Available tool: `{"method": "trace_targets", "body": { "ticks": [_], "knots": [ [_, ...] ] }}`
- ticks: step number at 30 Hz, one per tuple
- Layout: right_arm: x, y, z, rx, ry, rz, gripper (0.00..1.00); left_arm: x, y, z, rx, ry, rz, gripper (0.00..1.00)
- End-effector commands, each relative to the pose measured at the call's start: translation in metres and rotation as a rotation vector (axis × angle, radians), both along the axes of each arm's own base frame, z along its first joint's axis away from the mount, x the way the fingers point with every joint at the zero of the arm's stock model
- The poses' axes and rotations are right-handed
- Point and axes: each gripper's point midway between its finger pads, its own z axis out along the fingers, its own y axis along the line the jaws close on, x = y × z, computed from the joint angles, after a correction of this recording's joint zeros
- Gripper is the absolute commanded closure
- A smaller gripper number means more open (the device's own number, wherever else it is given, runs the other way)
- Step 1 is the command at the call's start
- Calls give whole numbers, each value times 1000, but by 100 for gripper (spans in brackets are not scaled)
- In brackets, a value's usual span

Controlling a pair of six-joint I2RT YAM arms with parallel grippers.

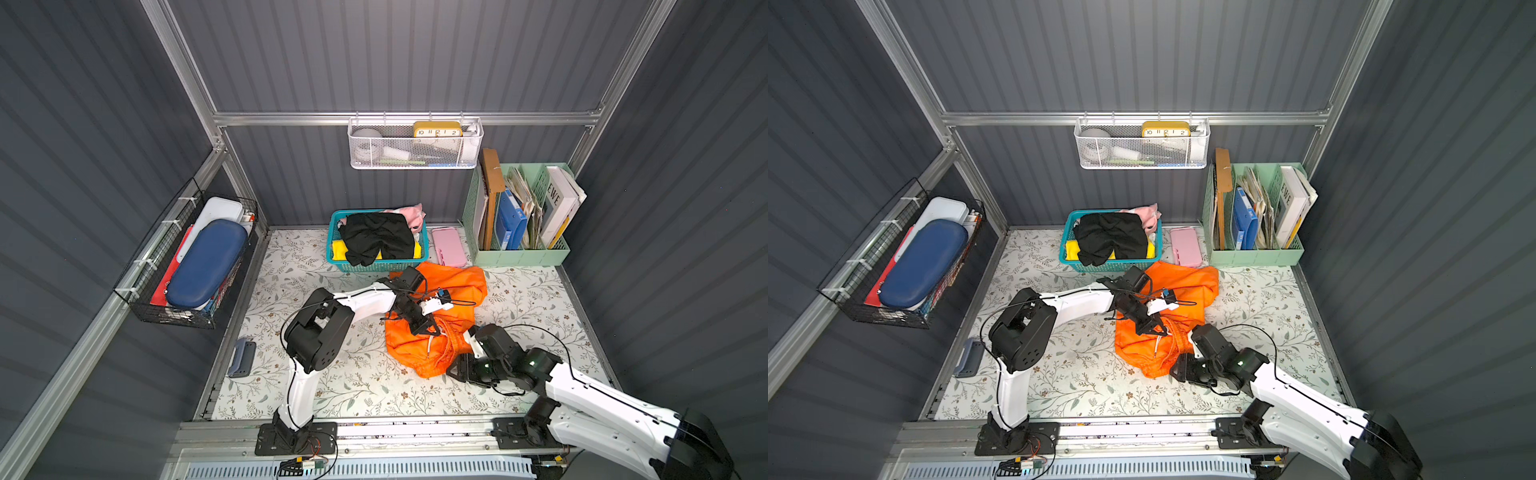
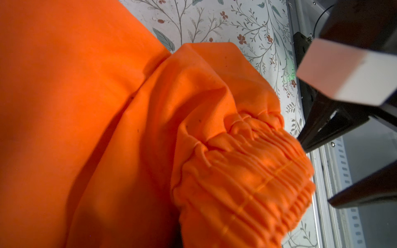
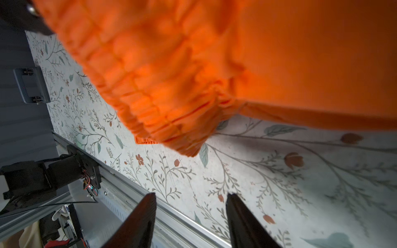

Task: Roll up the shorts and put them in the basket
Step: Roll the shorts at the center of the board.

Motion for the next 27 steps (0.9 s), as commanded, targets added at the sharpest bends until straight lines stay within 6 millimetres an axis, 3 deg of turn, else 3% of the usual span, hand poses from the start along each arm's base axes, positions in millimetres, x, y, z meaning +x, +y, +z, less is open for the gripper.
{"method": "trace_targets", "body": {
  "ticks": [1,10,15,21,27],
  "knots": [
    [12,-4,-8,-29,-25,-66,45,-7,2,7,-11,20,-20,100],
    [23,13,-5,-26,-47,2,45,-8,4,9,-7,31,-9,100],
    [22,12,-15,-57,-15,-1,46,-8,3,8,-1,36,-9,100],
    [24,7,-28,-103,9,-25,61,-10,4,11,-5,48,-10,100],
    [38,17,-22,-87,-33,-25,77,-15,5,24,-33,44,-16,100]
  ]
}}
